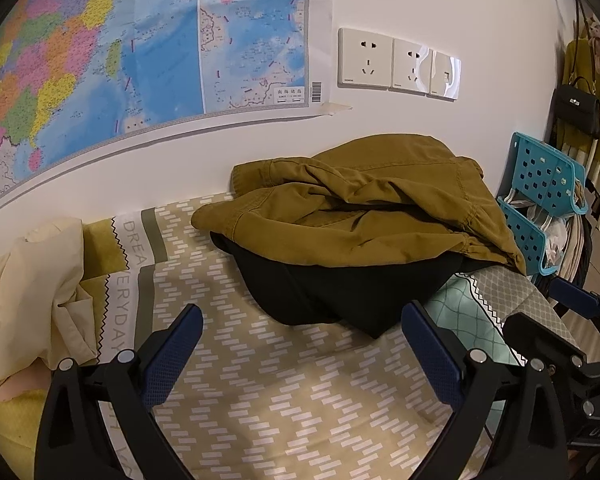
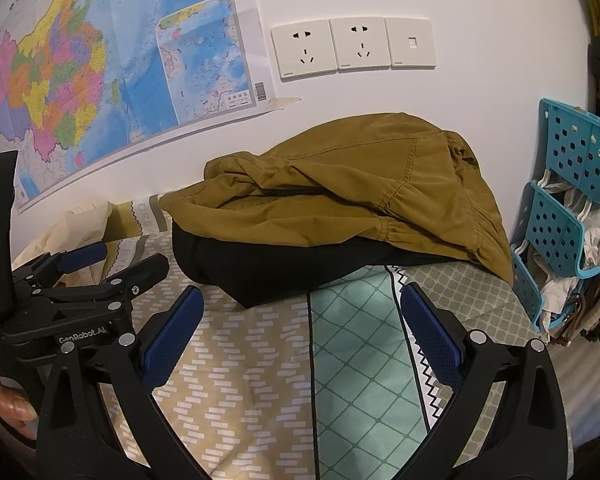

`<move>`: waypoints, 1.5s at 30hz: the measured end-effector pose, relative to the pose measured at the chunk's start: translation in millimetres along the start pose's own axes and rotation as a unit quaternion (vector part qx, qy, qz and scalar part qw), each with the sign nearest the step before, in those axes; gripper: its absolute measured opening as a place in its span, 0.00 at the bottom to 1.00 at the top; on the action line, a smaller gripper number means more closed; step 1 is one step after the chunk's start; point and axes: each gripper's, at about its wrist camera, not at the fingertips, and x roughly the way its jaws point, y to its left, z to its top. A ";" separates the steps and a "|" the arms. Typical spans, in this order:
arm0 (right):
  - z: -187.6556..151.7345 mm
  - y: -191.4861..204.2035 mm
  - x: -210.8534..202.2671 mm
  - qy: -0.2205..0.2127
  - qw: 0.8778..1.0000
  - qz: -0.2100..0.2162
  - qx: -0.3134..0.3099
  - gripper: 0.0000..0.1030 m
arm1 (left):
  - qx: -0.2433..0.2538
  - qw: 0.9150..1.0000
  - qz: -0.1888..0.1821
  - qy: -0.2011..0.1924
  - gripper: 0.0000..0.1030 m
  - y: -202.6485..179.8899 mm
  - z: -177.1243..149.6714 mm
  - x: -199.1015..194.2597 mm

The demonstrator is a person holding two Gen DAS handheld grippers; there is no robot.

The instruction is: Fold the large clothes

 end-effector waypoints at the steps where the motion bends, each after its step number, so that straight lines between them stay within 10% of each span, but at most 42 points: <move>1: 0.5 0.3 0.0 0.000 1.000 0.000 0.000 0.95 | -0.001 1.000 0.000 0.000 0.93 0.2 0.1 -0.3; 45: 41.6 13.0 40.4 0.003 0.998 0.001 -0.064 0.95 | -0.025 0.999 0.022 0.021 0.93 23.2 14.3 31.4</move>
